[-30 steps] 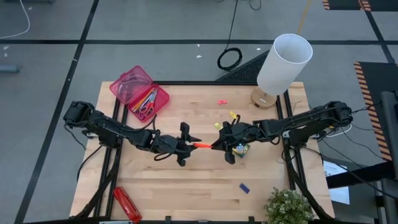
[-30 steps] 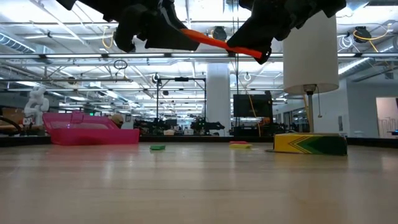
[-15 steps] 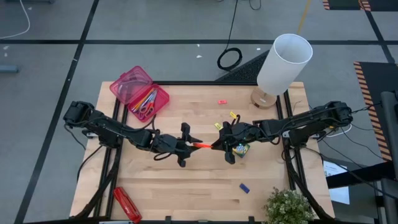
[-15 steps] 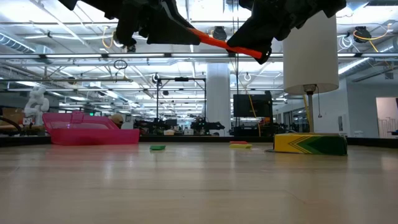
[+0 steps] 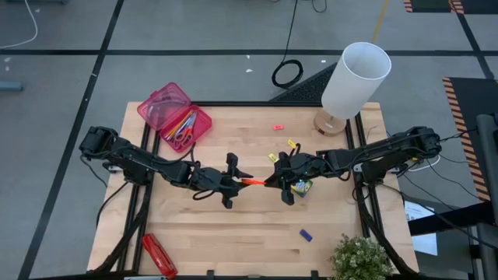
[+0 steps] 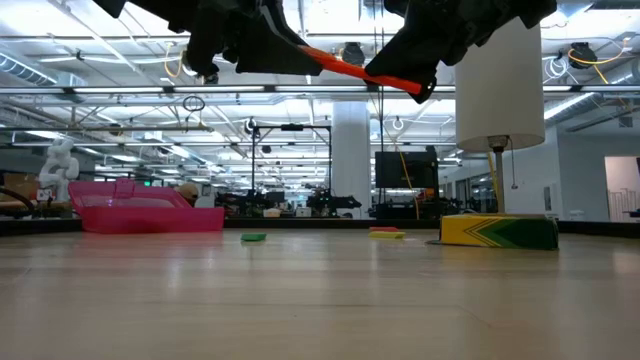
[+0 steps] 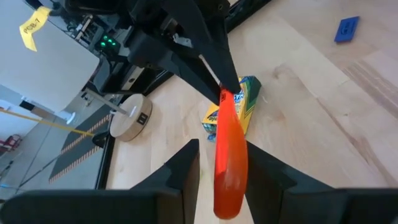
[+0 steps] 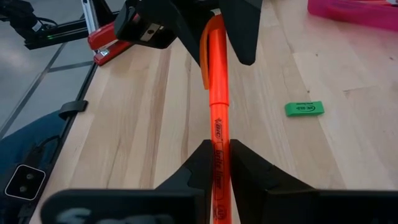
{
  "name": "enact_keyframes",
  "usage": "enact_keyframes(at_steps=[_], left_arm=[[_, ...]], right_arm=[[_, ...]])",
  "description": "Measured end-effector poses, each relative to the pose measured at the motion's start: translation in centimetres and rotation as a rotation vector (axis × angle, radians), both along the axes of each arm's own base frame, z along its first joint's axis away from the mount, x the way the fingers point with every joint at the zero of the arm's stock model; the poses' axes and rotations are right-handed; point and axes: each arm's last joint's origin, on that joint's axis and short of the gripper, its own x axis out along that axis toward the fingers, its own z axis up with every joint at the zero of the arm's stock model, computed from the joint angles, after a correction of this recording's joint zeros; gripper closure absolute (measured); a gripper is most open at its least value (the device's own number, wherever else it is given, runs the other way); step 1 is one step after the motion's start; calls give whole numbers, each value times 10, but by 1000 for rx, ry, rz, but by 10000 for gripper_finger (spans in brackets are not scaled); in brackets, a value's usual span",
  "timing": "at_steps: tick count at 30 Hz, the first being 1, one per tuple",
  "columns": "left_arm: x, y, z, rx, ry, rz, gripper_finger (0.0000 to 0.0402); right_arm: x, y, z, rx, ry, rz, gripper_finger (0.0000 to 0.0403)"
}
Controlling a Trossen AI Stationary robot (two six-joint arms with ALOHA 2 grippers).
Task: Pack school essentials
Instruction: Put the orange pen into the pink supply box
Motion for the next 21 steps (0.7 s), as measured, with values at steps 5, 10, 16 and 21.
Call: enact_keyframes(at_steps=[5, 10, 16, 21], left_arm=[[0, 0, -1, 1, 9, -3, 333], [-1, 0, -2, -2, 18, -15, 364], [0, 0, -1, -16, 7, -20, 336], [0, -1, -1, -26, 6, -24, 344]], right_arm=[[0, 0, 0, 0, 0, 0, 369], [0, 0, 0, -6, -1, 4, 369], [0, 0, 0, -13, -3, 9, 368], [0, -1, 0, -27, -4, -8, 348]])
